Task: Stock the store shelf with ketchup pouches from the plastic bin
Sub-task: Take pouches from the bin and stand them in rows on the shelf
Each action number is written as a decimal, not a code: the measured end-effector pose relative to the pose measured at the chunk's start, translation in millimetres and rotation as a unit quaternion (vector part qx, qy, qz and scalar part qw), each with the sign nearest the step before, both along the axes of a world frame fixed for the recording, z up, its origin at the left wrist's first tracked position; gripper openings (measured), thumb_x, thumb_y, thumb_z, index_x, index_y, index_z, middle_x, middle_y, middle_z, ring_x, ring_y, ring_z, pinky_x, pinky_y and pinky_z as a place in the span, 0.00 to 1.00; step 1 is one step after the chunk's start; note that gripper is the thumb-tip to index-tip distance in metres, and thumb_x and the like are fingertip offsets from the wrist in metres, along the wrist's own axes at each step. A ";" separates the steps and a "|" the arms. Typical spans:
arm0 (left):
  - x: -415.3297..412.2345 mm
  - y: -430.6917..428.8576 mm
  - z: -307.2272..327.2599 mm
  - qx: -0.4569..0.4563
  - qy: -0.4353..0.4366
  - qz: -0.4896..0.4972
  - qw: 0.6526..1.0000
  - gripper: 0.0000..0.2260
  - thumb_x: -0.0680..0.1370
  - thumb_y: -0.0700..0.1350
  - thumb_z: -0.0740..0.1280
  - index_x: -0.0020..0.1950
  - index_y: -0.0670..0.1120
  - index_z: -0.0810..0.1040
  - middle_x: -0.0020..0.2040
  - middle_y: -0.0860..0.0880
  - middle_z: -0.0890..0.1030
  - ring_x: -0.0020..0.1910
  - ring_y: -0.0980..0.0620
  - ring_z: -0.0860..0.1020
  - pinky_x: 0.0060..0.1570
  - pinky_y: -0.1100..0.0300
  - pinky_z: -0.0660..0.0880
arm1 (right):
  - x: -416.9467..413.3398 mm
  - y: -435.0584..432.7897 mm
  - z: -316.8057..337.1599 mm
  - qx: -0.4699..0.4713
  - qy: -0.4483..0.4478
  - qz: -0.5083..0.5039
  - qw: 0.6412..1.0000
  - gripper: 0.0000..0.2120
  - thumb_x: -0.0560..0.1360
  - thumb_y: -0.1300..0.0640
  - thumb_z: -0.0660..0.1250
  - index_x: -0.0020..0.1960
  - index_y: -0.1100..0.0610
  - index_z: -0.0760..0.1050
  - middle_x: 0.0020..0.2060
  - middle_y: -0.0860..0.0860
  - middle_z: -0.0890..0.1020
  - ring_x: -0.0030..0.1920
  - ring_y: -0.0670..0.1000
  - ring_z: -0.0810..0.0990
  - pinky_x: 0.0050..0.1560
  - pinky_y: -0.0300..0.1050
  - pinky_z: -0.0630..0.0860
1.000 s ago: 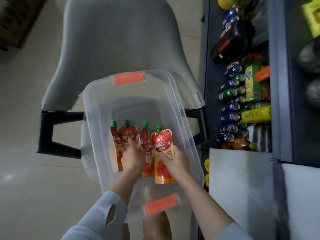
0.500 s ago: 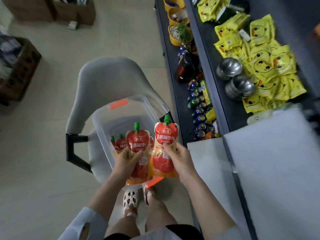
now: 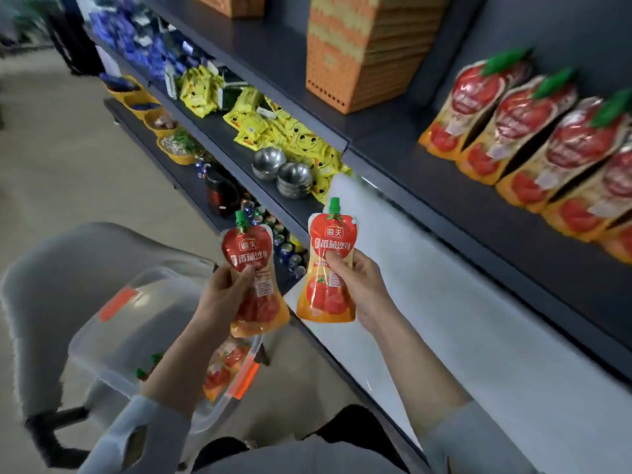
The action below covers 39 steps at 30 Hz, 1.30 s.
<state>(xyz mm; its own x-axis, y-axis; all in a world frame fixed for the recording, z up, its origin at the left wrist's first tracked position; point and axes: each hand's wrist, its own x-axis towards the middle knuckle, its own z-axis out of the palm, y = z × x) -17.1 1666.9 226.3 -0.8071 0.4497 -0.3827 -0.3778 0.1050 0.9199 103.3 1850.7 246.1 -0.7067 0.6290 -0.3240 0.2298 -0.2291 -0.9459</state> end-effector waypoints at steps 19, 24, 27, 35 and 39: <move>143.1 285.9 124.2 0.148 0.140 -0.263 0.943 0.12 0.78 0.48 0.67 0.59 0.46 0.78 0.52 0.47 0.84 0.50 0.48 0.84 0.52 0.48 0.80 | 227.4 194.1 138.5 0.194 0.062 -0.289 0.935 0.14 0.78 0.52 0.71 0.63 0.48 0.76 0.56 0.44 0.84 0.55 0.45 0.83 0.55 0.44 0.79; 174.4 330.3 134.4 0.160 0.150 -0.279 0.935 0.11 0.79 0.49 0.67 0.59 0.48 0.78 0.54 0.49 0.84 0.53 0.49 0.83 0.56 0.46 0.78 | 276.5 242.3 160.7 0.203 0.039 -0.330 0.921 0.10 0.75 0.57 0.74 0.55 0.49 0.79 0.47 0.42 0.85 0.43 0.39 0.85 0.40 0.34 0.78; 187.0 347.5 138.1 0.160 0.138 -0.288 0.934 0.11 0.79 0.50 0.66 0.60 0.49 0.77 0.55 0.50 0.83 0.54 0.49 0.82 0.57 0.45 0.78 | 293.6 265.4 161.5 0.201 0.020 -0.350 0.915 0.10 0.73 0.59 0.76 0.53 0.53 0.81 0.45 0.45 0.86 0.42 0.42 0.85 0.41 0.39 0.81; 200.6 368.0 138.3 0.147 0.137 -0.291 0.935 0.13 0.79 0.50 0.66 0.62 0.48 0.76 0.54 0.50 0.84 0.52 0.51 0.83 0.56 0.47 0.79 | 302.2 305.2 150.1 0.149 0.027 -0.353 0.923 0.13 0.73 0.61 0.75 0.57 0.57 0.81 0.47 0.47 0.84 0.44 0.42 0.82 0.31 0.28 0.75; 199.7 374.0 133.6 0.137 0.133 -0.283 0.940 0.13 0.78 0.49 0.67 0.61 0.47 0.77 0.54 0.49 0.84 0.51 0.50 0.83 0.56 0.45 0.79 | 300.3 322.3 141.4 0.124 0.037 -0.361 0.924 0.13 0.73 0.60 0.75 0.58 0.57 0.81 0.50 0.49 0.85 0.51 0.49 0.84 0.44 0.41 0.80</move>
<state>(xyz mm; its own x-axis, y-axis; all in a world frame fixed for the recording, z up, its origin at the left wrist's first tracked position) 182.6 2041.0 359.9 -0.4598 0.8880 -0.0081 -0.0864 -0.0356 0.9956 403.6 2173.0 387.4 -0.0894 0.9931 -0.0755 0.0352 -0.0726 -0.9967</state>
